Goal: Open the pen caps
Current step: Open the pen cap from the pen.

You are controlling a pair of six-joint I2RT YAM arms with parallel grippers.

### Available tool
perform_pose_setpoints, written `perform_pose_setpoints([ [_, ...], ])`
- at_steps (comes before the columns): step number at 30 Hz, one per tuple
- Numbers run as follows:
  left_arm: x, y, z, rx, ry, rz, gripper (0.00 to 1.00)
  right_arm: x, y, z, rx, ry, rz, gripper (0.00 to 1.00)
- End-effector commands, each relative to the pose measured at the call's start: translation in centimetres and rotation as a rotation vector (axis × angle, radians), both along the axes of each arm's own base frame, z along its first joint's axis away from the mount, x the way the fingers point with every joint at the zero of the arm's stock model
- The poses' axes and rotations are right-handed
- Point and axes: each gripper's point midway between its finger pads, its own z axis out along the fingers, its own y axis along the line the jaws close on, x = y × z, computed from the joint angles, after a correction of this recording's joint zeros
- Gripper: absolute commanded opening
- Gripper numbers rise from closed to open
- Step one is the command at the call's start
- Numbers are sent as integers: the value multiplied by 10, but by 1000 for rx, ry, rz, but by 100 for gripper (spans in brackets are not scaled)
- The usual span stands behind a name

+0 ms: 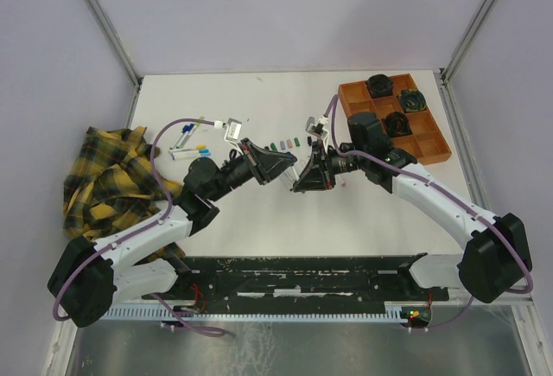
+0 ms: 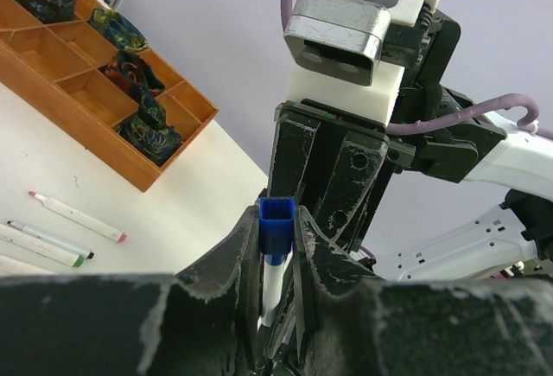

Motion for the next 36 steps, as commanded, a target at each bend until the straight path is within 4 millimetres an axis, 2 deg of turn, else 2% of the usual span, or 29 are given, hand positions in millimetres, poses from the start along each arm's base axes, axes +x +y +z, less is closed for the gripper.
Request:
perform_pose_setpoints([
  [1, 2, -1, 22, -28, -46, 2, 3, 6, 6, 28, 67, -67, 21, 14],
  [4, 1, -1, 19, -29, -48, -3, 3, 14, 4, 37, 101, -8, -17, 29],
  [9, -4, -2, 20, -74, -59, -26, 3, 27, -2, 54, 200, 54, -98, 39],
  [13, -6, -3, 20, -107, -62, -41, 3, 29, -2, 53, 211, 62, -119, 41],
  [23, -3, -4, 20, -125, -67, -32, 3, 29, -1, 50, 212, 71, -119, 33],
  [29, 5, -1, 35, -145, -96, 6, 3, 29, 0, 47, 202, 69, -114, 31],
  [34, 8, -3, 40, -150, -104, 13, 3, 27, 1, 46, 195, 59, -101, 22],
  [36, 10, -3, 42, -151, -108, 22, 3, 27, 1, 47, 192, 54, -97, 15],
])
